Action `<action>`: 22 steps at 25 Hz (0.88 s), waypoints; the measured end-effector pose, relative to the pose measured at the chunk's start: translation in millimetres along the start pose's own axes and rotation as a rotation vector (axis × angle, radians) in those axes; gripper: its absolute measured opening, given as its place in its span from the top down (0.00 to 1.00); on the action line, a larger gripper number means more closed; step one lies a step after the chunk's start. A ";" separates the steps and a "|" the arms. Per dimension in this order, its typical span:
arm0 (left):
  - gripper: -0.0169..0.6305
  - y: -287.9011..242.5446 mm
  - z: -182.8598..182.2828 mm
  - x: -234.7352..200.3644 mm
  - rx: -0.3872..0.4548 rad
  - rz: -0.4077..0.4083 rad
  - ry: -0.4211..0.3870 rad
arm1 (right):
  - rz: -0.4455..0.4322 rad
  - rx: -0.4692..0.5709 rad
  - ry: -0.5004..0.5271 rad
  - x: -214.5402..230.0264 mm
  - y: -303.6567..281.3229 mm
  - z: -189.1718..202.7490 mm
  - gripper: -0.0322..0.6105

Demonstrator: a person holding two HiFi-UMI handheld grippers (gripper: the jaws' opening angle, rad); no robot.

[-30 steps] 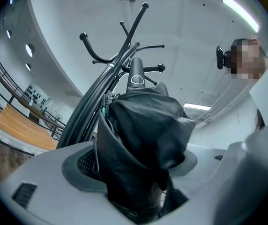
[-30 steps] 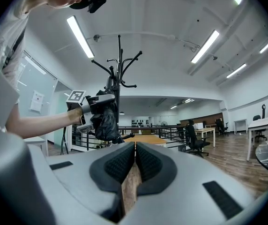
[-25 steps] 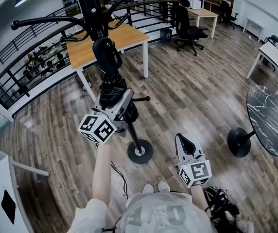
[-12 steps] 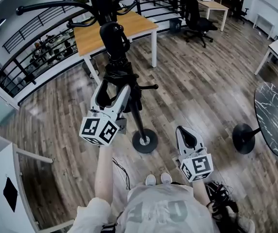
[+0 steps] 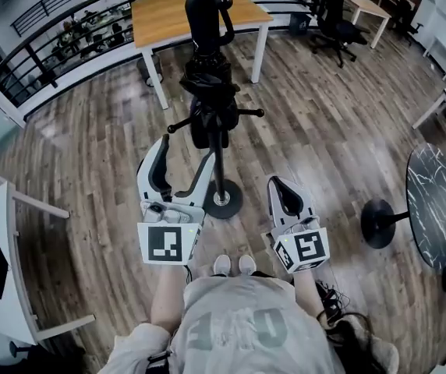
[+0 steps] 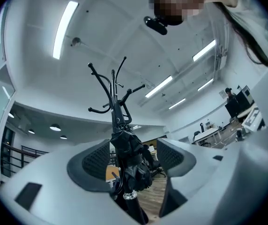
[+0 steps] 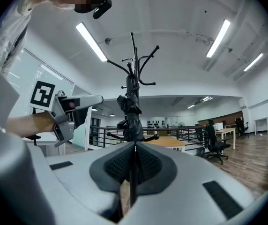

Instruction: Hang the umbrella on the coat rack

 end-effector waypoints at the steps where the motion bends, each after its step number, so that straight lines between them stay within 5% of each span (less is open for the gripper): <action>1: 0.48 6.6 0.5 3.3 0.001 -0.023 -0.003 | -0.011 0.005 0.004 -2.0 -3.5 -0.9 0.90; 10: 0.86 61.4 24.6 8.9 -0.072 -0.224 0.002 | -0.101 0.038 0.037 -20.2 -25.3 -6.9 0.90; 22: 0.94 72.3 41.9 15.8 -0.152 -0.258 0.038 | -0.131 0.011 0.082 -35.7 -24.7 -1.7 0.90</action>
Point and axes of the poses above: the fingertips, and each gripper's own axes: y backward along the fingers, x to its right, z out of its underside, the point moved 8 cm from there along y, backward along the fingers, and after that the axes turned 6 degrees about z, right-handed, at the moved point
